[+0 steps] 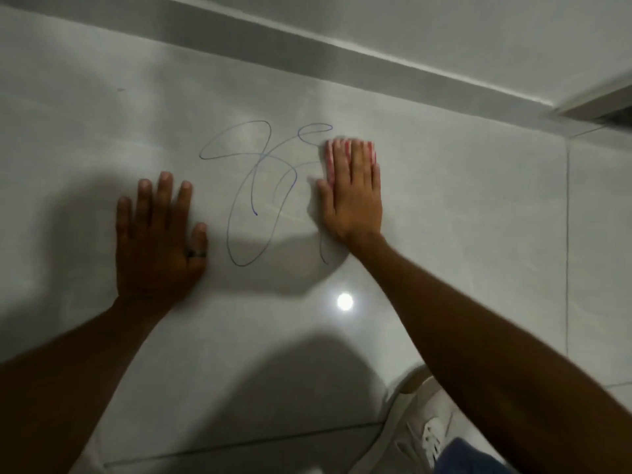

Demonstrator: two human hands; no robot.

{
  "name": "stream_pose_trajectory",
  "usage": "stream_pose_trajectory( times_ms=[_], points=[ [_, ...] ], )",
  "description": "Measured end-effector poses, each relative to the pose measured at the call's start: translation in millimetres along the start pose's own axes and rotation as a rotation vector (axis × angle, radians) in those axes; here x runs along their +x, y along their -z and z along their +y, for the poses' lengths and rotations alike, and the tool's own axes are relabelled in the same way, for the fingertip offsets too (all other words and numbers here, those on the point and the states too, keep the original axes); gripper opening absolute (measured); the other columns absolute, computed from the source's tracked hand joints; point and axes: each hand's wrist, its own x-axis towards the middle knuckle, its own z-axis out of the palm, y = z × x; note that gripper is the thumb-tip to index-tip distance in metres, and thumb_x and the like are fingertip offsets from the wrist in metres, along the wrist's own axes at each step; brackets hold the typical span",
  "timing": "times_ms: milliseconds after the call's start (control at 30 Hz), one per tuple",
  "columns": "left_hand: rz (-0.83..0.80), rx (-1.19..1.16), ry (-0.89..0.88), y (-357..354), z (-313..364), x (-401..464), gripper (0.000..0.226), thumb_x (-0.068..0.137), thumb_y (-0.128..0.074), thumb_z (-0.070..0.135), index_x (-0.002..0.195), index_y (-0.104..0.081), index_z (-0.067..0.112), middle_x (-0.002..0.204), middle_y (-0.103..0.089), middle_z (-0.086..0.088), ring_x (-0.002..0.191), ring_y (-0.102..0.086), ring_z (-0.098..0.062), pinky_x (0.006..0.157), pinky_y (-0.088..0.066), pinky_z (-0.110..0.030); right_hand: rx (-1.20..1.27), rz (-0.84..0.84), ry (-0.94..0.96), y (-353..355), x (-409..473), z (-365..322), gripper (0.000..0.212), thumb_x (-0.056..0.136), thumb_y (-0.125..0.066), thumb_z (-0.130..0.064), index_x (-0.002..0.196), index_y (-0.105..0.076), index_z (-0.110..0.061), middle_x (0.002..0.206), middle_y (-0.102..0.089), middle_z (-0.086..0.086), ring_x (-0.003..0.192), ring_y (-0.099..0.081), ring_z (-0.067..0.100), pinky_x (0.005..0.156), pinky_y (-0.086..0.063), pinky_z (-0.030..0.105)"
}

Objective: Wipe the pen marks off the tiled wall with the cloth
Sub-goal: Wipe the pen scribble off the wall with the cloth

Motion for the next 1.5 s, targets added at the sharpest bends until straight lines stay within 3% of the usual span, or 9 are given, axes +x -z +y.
stream_pose_trajectory(
  times_ms=[200,333,533,700,900,1033,1233,1367,1500],
  points=[
    [-0.017,-0.012,-0.003,5,1,2,0.067,0.112,-0.031,0.048,0.173,-0.029,0.019,0.181,-0.026,-0.014,0.166,-0.024,-0.043,0.137,-0.010,-0.055,0.030,-0.003,-0.079,11,42,-10,0.076,0.110,-0.022,-0.057,0.172,-0.009,-0.016,0.181,-0.002,0.015,0.168,0.002,0.037,0.138,-0.005,0.053],
    [-0.026,-0.050,0.017,8,5,0,0.068,0.111,-0.032,0.046,0.173,-0.030,0.018,0.181,-0.026,-0.014,0.167,-0.023,-0.042,0.137,-0.011,-0.057,0.036,0.031,0.022,1,-35,-13,0.073,0.110,-0.034,-0.052,0.171,-0.018,-0.015,0.180,-0.012,0.018,0.167,-0.005,0.042,0.135,-0.014,0.057],
    [-0.015,-0.062,0.035,13,8,1,0.067,0.110,-0.037,0.041,0.172,-0.035,0.016,0.180,-0.028,-0.015,0.166,-0.026,-0.042,0.137,-0.015,-0.059,-0.001,-0.059,0.036,-30,-159,-39,0.078,0.109,-0.025,-0.061,0.172,-0.012,-0.017,0.181,-0.002,0.013,0.169,0.004,0.036,0.137,-0.009,0.054],
    [0.004,-0.043,0.022,11,9,3,0.066,0.110,-0.037,0.040,0.171,-0.036,0.015,0.179,-0.031,-0.016,0.165,-0.029,-0.043,0.137,-0.016,-0.059,0.005,0.022,0.107,-21,-83,-31,0.074,0.108,-0.033,-0.055,0.170,-0.023,-0.015,0.179,-0.015,0.017,0.168,-0.007,0.040,0.135,-0.017,0.056],
    [-0.015,-0.018,0.005,10,6,2,0.068,0.111,-0.033,0.046,0.172,-0.033,0.014,0.179,-0.029,-0.017,0.166,-0.026,-0.043,0.137,-0.014,-0.057,0.081,0.014,-0.009,1,64,-47,0.082,0.106,-0.015,-0.066,0.172,-0.007,-0.019,0.181,-0.002,0.013,0.169,0.004,0.034,0.138,-0.005,0.053],
    [-0.020,-0.030,0.014,13,9,3,0.068,0.111,-0.035,0.045,0.170,-0.036,0.010,0.178,-0.032,-0.020,0.163,-0.031,-0.047,0.135,-0.016,-0.060,0.062,-0.030,-0.047,4,86,-52,0.084,0.106,-0.016,-0.069,0.172,-0.001,-0.018,0.181,0.004,0.011,0.169,0.008,0.032,0.138,-0.001,0.051],
    [-0.001,-0.035,0.019,13,9,2,0.069,0.110,-0.037,0.045,0.172,-0.034,0.015,0.179,-0.030,-0.017,0.164,-0.030,-0.044,0.136,-0.015,-0.059,0.050,0.016,0.054,-3,-3,-64,0.076,0.109,-0.031,-0.056,0.171,-0.015,-0.015,0.180,-0.009,0.016,0.168,-0.001,0.039,0.136,-0.011,0.056],
    [-0.012,-0.032,0.030,11,7,3,0.070,0.108,-0.037,0.044,0.173,-0.031,0.019,0.181,-0.025,-0.013,0.167,-0.025,-0.041,0.137,-0.011,-0.056,0.065,0.012,0.076,-27,-115,-85,0.077,0.109,-0.024,-0.060,0.172,-0.015,-0.016,0.181,-0.004,0.013,0.169,0.002,0.037,0.135,-0.014,0.058],
    [-0.023,-0.048,0.040,13,9,5,0.070,0.106,-0.039,0.043,0.172,-0.034,0.018,0.180,-0.028,-0.014,0.166,-0.027,-0.042,0.136,-0.013,-0.058,0.041,0.018,0.096,-40,-128,-82,0.078,0.108,-0.028,-0.062,0.171,-0.018,-0.018,0.181,-0.008,0.012,0.169,0.000,0.034,0.136,-0.015,0.056]
  ],
)
